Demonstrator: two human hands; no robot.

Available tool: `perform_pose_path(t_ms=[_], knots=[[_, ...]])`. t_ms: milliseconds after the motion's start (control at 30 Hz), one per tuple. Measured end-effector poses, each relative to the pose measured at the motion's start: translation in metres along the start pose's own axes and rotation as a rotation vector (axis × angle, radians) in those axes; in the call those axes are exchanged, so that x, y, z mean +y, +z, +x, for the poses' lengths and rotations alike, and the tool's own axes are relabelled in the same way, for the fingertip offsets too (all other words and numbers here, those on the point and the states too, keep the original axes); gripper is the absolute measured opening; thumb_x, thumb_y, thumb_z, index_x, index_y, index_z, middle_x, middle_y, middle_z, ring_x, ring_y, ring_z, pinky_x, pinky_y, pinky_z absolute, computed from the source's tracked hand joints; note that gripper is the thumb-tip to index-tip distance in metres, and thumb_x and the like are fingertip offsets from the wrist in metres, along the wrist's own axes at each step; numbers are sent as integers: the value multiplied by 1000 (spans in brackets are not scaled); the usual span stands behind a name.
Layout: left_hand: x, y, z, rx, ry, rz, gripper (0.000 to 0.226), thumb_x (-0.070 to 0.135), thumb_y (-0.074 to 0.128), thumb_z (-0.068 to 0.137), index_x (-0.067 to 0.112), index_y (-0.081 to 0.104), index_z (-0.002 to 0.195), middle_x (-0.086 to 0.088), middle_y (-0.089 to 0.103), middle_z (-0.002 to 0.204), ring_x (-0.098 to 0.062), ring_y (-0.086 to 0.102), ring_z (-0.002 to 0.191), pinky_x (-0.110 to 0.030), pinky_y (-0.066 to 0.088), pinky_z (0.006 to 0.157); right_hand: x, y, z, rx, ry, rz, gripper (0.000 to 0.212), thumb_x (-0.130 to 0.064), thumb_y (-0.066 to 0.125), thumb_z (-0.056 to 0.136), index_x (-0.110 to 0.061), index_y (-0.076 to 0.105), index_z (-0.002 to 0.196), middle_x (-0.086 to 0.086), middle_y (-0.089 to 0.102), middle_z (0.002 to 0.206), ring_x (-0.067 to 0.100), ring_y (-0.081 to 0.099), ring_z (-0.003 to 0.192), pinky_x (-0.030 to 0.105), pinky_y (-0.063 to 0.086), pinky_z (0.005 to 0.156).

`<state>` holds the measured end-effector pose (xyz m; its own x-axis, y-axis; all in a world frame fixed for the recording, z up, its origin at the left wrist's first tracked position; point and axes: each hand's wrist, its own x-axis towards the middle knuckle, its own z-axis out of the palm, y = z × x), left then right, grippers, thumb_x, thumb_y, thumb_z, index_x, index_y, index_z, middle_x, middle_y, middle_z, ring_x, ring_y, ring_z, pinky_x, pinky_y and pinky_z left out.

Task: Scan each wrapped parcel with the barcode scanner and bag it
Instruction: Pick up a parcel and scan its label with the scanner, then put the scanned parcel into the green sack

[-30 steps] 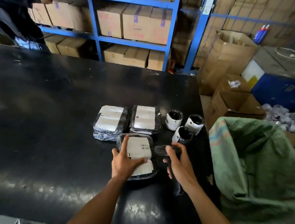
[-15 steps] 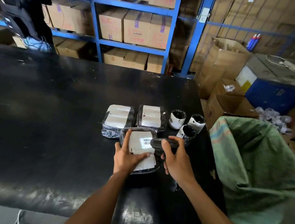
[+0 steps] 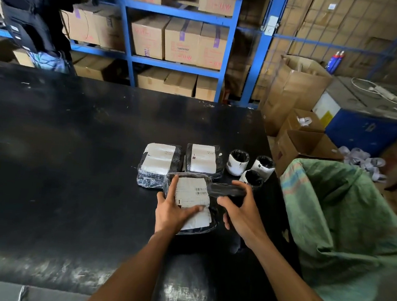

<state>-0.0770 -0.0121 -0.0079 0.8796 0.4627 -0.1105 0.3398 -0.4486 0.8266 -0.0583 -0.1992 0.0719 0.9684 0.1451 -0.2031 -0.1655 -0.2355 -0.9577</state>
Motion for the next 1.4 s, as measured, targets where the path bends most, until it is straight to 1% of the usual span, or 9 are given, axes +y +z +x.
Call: perform_pose_path(t_ms=[100,200,333,467,833,933,1067,1300,1400], knots=[[-2,0,1,-4,1,0,121,66,89,53,60,18,150,-2,40,113,-25,57,102,-37,52,93,9,-8,8,23,35,-24,54,-10,70,90,-39,47,128,8,75,92,23,69,59,36,59,58],[-3,-3,1,6,-1,-18,120,63,90,54,60,19,150,-2,41,113,-24,55,102,-39,51,96,27,-18,17,81,123,22,54,-13,71,91,-38,47,133,4,71,107,18,78,76,39,65,73],[-3,-8,1,37,-23,-40,118,62,91,54,58,22,150,-2,42,118,-27,55,112,-40,47,101,67,-32,26,154,226,-343,59,-32,72,88,-38,43,140,1,67,112,19,65,95,31,48,83],[-5,-9,-3,57,-42,-54,118,61,91,54,54,25,151,-2,43,118,-28,55,114,-39,47,101,110,-25,31,147,359,-450,66,-27,75,86,-32,43,144,13,65,122,33,57,117,35,46,95],[-13,-14,-13,-8,2,-15,121,64,92,49,60,23,148,1,45,114,-15,50,100,-33,49,90,154,-11,31,103,453,-419,73,-24,78,87,-21,37,147,15,63,131,34,60,119,34,47,94],[-9,-10,-11,-19,19,-29,120,62,93,49,61,24,148,1,45,113,-15,50,98,-31,48,90,146,-17,31,56,489,-450,97,-39,76,81,-22,20,158,15,57,138,35,57,126,37,47,100],[4,4,-6,-42,33,-58,120,59,93,51,58,25,150,1,45,117,-14,48,99,-34,48,95,117,-37,43,135,351,-316,92,-44,68,85,-28,17,160,17,37,154,34,41,141,43,37,111],[54,70,-3,-180,105,-183,123,73,89,40,58,29,147,0,51,125,-20,56,110,-39,54,97,65,-101,61,58,212,18,71,-58,62,92,-48,27,153,-8,55,127,23,57,126,51,43,111],[84,111,-3,-246,145,-223,121,74,88,41,61,28,145,3,51,126,-17,57,112,-42,54,97,58,-129,73,39,132,-22,66,-60,54,97,-46,27,156,-12,45,144,11,45,134,45,34,119]])
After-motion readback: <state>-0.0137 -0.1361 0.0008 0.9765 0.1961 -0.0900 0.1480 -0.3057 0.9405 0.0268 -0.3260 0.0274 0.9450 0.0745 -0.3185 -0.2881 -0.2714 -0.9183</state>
